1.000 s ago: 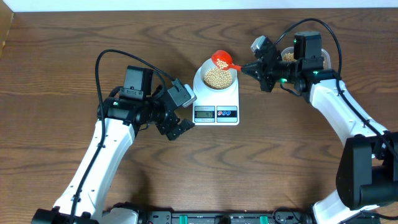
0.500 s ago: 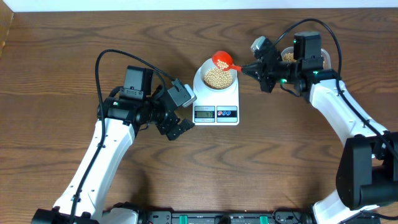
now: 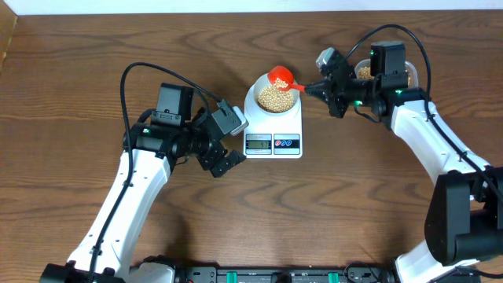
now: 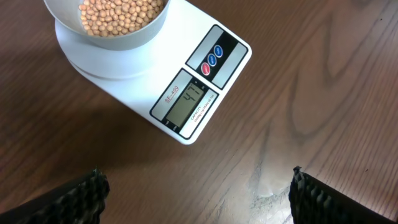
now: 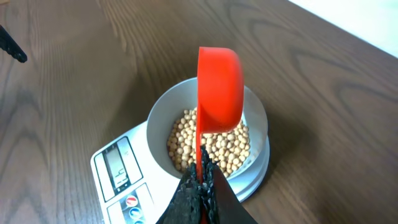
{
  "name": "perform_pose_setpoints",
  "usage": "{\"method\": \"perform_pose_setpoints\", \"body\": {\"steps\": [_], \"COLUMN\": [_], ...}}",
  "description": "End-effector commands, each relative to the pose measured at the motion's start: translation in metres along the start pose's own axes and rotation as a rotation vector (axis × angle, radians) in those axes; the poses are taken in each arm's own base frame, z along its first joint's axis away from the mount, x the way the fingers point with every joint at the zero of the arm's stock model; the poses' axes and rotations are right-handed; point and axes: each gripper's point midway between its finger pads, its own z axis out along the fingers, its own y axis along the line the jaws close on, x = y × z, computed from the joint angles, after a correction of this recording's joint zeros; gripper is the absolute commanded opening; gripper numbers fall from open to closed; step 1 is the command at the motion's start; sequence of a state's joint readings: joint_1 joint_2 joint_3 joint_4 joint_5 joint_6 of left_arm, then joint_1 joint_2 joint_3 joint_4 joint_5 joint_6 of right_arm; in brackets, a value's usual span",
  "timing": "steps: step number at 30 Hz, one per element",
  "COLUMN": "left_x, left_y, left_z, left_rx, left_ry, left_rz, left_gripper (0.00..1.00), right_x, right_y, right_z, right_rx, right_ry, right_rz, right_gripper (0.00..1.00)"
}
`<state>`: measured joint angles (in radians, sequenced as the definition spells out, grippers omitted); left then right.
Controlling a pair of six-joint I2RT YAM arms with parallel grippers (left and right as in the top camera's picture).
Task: Scoop item into bowl and weigh 50g on scale
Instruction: 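Hold the red scoop tilted over the bowl with the right gripper, trickling beans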
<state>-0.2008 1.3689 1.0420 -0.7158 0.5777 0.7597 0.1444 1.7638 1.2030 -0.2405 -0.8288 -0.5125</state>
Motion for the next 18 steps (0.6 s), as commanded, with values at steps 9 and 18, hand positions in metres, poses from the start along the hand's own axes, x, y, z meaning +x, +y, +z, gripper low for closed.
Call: {"method": "perform_pose_setpoints", "body": {"steps": [9, 18], "left_x": [-0.0085, -0.0085], "left_y": [0.0021, 0.0021], "left_z": [-0.0048, -0.0048], "left_rx": [-0.004, -0.004], "left_ry": [-0.023, -0.023], "left_rz": [0.015, 0.015], "left_gripper": [0.95, 0.95], "right_x": [-0.011, -0.0152], "right_y": [0.004, 0.0078], "right_z": [-0.0047, -0.0061], "right_rx": [0.009, -0.008], "right_ry": [-0.012, -0.028], "right_rz": [-0.041, -0.047], "right_gripper": [0.01, 0.01]}}
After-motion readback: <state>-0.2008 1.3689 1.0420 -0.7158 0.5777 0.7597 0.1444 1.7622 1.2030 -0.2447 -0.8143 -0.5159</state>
